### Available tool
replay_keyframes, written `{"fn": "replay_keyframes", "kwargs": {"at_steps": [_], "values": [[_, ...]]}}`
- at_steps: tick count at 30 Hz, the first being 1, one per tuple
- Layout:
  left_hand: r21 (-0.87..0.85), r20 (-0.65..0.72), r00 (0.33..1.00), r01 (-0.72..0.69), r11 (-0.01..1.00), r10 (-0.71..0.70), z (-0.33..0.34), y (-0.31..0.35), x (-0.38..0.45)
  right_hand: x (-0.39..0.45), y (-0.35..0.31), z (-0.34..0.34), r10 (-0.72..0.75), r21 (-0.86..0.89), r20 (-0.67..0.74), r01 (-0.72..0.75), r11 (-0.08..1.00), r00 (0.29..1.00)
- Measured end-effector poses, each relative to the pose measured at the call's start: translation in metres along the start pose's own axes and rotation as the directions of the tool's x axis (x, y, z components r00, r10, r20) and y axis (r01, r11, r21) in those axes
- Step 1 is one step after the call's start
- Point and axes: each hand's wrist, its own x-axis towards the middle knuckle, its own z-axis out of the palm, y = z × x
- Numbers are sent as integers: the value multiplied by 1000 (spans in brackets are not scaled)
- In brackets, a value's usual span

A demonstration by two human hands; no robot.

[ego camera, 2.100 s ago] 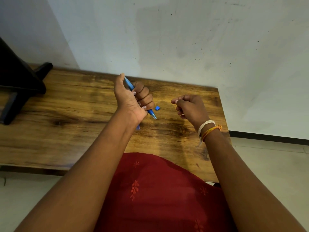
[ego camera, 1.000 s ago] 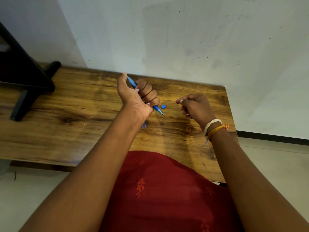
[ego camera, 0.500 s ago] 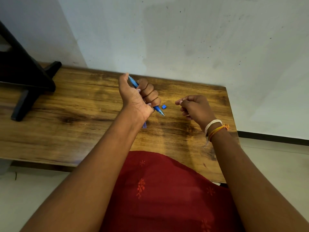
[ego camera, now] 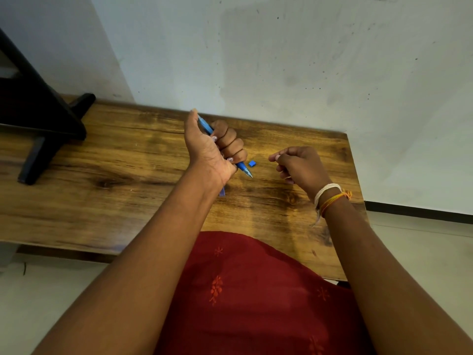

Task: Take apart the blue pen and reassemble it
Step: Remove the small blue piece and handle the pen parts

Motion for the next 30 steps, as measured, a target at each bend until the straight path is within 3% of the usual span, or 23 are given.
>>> {"fn": "replay_keyframes", "kwargs": {"at_steps": [30], "values": [[-37, 54, 998, -13, 999, 15, 1, -2, -1, 0, 4, -2, 0, -1, 19, 0, 1000, 1000]]}}
